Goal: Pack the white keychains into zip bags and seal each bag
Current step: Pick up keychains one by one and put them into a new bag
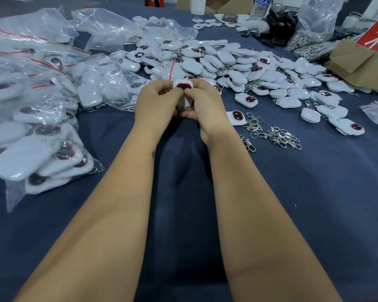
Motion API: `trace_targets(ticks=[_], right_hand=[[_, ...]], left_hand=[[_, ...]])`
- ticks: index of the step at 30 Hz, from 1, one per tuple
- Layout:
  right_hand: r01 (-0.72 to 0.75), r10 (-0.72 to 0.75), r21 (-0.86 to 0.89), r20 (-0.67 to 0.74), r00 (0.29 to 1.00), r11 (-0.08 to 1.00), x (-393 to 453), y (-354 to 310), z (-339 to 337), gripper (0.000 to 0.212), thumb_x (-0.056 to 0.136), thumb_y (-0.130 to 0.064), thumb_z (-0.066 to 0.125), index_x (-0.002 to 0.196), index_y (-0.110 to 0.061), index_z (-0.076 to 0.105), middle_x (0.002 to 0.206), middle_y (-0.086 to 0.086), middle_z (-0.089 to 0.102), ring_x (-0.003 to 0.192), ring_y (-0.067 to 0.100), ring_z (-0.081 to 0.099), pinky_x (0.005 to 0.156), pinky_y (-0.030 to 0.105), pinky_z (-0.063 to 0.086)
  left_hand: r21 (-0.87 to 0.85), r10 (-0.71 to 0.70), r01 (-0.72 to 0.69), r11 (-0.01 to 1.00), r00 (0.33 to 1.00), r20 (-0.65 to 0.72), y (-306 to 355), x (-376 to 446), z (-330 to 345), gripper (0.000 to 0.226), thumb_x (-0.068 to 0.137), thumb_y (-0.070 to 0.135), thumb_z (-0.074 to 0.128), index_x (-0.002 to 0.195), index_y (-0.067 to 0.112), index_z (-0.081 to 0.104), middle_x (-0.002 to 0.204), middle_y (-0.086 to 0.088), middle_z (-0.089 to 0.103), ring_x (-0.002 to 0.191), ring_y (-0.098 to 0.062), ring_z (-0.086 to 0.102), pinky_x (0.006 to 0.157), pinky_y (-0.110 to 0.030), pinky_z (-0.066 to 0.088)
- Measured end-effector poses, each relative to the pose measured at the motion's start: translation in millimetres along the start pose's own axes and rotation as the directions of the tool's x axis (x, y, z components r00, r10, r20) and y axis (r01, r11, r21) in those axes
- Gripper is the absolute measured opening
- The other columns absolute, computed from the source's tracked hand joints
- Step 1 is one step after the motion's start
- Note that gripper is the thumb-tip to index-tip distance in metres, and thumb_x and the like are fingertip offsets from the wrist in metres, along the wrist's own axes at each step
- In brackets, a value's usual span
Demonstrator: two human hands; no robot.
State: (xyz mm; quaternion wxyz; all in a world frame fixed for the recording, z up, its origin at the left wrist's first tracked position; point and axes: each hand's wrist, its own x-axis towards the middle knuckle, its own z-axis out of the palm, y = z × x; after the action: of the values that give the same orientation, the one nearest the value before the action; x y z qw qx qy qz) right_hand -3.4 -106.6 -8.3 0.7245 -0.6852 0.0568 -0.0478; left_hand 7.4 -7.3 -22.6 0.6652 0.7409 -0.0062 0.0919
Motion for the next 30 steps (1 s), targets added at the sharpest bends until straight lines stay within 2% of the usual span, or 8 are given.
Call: trace_targets(ticks=[2,6,10,12,14,16,26,30], right_hand=[[-0.001,0.001,0.014,0.005,1.0,1.0,-0.4,-0.3,-0.1,0.02,0.095,0.0,0.045,0.106,-0.009,0.059,0.095,0.014,0.064,0.077,0.021,0.06,0.069,0.034,0.054],[-0.001,0.001,0.033,0.007,1.0,0.999,-1.4,-1.6,-0.2,0.02,0.095,0.0,0.044,0.101,-0.011,0.059,0.087,0.009,0.063,0.067,0.016,0.058,0.054,0.022,0.052],[-0.011,0.011,0.041,0.001,1.0,0.999,-1.4,-1.9,0.8,0.019,0.094,-0.002,0.046,0.093,-0.016,0.059,0.085,0.006,0.063,0.065,0.014,0.058,0.053,0.023,0.052],[-0.009,0.009,0.057,-0.001,1.0,0.998,-1.5,-1.9,1.4,0.021,0.093,-0.001,0.046,0.087,-0.017,0.059,0.081,0.005,0.063,0.061,0.012,0.058,0.05,0.021,0.052],[-0.009,0.009,0.071,-0.003,1.0,0.997,-1.1,-1.6,2.0,0.022,0.092,0.0,0.046,0.086,-0.017,0.059,0.078,0.004,0.063,0.056,0.01,0.057,0.049,0.021,0.051],[-0.008,0.008,0.054,-0.004,1.0,0.998,-0.5,-1.0,2.3,0.022,0.091,0.001,0.045,0.088,-0.015,0.06,0.081,0.005,0.064,0.058,0.011,0.058,0.052,0.023,0.051],[-0.02,0.02,0.057,-0.009,1.0,0.998,-0.6,-1.4,2.4,0.025,0.089,0.001,0.045,0.086,-0.017,0.061,0.077,0.004,0.063,0.058,0.013,0.057,0.05,0.022,0.05],[-0.027,0.035,0.113,-0.07,0.997,0.993,1.0,-0.5,2.6,0.02,0.091,-0.002,0.049,0.103,-0.008,0.063,0.078,0.006,0.063,0.064,0.017,0.058,0.049,0.024,0.049]], left_hand=[[0.005,0.0,0.0,1.0,1.0,0.0,-0.5,0.3,0.0,0.01,0.088,0.024,0.063,0.093,0.022,0.071,0.078,0.006,0.066,0.055,-0.003,0.053,0.052,-0.015,0.043],[0.014,-0.006,0.006,1.0,1.0,-0.001,-0.3,1.0,-0.5,0.014,0.088,0.027,0.064,0.096,0.018,0.072,0.081,0.003,0.068,0.058,-0.006,0.054,0.057,-0.019,0.043],[0.045,-0.009,0.009,0.999,1.0,-0.001,0.0,0.9,-0.3,0.019,0.088,0.03,0.063,0.099,0.018,0.072,0.089,0.001,0.071,0.067,-0.01,0.058,0.064,-0.024,0.045],[0.064,0.002,-0.001,0.998,1.0,-0.004,0.8,-0.1,0.0,0.019,0.087,0.03,0.062,0.099,0.017,0.071,0.093,-0.005,0.073,0.072,-0.016,0.061,0.069,-0.03,0.05],[0.074,0.009,-0.009,0.997,1.0,-0.008,2.8,-1.8,0.1,0.022,0.085,0.031,0.062,0.096,0.015,0.071,0.096,-0.011,0.072,0.083,-0.028,0.066,0.079,-0.04,0.057],[0.082,0.01,-0.009,0.997,1.0,-0.013,4.4,-3.3,0.0,0.021,0.085,0.03,0.062,0.095,0.014,0.071,0.095,-0.013,0.072,0.091,-0.032,0.068,0.085,-0.048,0.057],[0.084,0.014,-0.011,0.996,1.0,-0.025,6.3,-7.0,-0.1,0.013,0.085,0.025,0.062,0.089,0.015,0.07,0.09,-0.011,0.073,0.088,-0.031,0.068,0.082,-0.047,0.058],[0.06,0.053,-0.051,0.997,0.998,-0.042,4.5,-6.5,1.3,0.009,0.087,0.029,0.062,0.086,0.024,0.069,0.077,0.006,0.068,0.068,-0.014,0.061,0.066,-0.034,0.053]])
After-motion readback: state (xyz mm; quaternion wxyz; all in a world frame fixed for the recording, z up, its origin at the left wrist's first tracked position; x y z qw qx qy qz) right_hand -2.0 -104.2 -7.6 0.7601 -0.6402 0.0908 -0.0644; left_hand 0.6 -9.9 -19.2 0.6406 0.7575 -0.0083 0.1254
